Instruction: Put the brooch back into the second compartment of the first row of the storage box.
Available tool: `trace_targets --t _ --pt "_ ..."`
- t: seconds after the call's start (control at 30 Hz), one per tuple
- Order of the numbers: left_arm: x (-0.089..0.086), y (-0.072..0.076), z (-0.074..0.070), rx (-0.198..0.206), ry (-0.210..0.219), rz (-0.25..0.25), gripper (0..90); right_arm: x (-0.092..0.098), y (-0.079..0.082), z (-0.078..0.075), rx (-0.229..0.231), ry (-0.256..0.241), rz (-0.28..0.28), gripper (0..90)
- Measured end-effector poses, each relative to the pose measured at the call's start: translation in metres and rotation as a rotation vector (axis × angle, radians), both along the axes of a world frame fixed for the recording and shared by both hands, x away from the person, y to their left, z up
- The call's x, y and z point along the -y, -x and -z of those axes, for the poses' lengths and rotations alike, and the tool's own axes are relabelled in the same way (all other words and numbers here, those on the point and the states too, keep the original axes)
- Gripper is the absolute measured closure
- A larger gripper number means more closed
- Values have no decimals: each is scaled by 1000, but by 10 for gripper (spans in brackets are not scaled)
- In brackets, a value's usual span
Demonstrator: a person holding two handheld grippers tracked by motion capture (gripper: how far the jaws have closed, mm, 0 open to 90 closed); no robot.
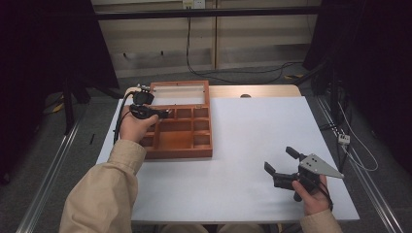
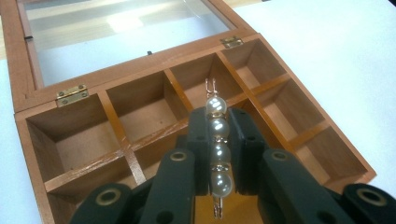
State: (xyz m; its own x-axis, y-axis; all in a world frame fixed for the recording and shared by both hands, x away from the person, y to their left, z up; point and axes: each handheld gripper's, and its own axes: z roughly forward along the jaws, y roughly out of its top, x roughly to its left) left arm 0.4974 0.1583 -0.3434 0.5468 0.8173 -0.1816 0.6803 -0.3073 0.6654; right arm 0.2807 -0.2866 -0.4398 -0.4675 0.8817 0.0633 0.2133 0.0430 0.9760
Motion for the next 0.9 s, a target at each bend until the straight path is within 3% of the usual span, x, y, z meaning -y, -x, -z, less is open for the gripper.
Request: trace_targets --t 0.17,0.9 --pt "-2 -6 1 -6 15 -20 801 0 0 1 -3 0 1 34" --pt "-3 -22 7 -3 -7 -52 801 2 1 0 1 2 5 34"
